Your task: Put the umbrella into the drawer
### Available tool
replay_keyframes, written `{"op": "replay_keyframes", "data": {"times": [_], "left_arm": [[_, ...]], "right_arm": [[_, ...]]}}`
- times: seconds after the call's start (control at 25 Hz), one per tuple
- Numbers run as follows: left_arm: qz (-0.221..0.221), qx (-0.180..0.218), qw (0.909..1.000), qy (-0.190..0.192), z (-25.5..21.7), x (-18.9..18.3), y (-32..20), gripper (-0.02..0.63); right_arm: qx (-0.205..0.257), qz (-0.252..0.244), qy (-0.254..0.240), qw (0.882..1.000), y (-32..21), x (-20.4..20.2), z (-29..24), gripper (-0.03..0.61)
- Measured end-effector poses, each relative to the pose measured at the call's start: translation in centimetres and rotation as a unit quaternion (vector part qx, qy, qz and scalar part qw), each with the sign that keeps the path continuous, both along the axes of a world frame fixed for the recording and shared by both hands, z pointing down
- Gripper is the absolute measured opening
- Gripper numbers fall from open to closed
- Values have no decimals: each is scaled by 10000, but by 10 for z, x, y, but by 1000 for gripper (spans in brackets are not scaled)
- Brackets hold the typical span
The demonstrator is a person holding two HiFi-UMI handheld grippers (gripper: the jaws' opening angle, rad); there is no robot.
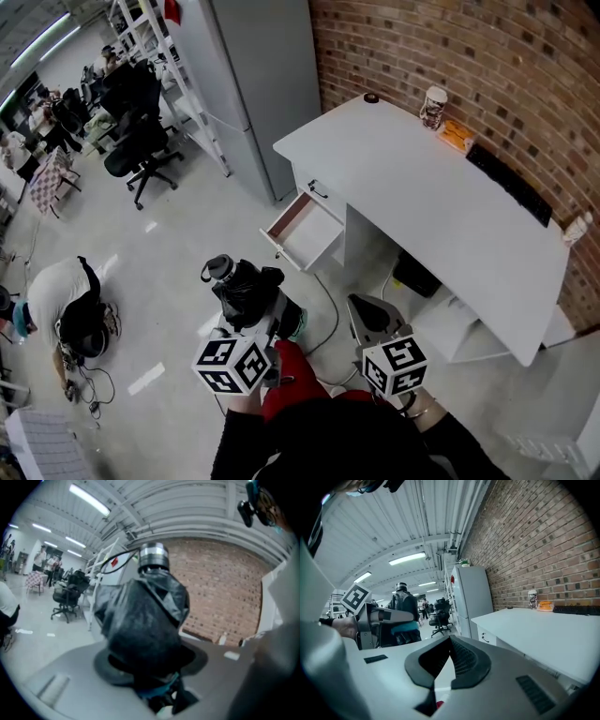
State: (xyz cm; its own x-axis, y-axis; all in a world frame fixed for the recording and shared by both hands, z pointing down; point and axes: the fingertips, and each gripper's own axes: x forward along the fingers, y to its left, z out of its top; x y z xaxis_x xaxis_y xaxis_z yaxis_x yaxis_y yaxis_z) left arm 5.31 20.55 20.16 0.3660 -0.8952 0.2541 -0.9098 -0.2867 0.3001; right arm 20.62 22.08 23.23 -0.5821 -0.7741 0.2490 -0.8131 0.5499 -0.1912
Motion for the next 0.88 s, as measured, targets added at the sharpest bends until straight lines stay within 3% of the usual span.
{"op": "replay_keyframes", "data": {"times": [0.4,0.88], "left_arm": [[84,-308,9994,154,32,-43,-69,211],[427,-777,9958,219,65,-105,-187,212]], "right_arm": [[-250,4,275,9993,-58,-42,22,2],[-708,273,418,9962,-171,-116,48,2]]}}
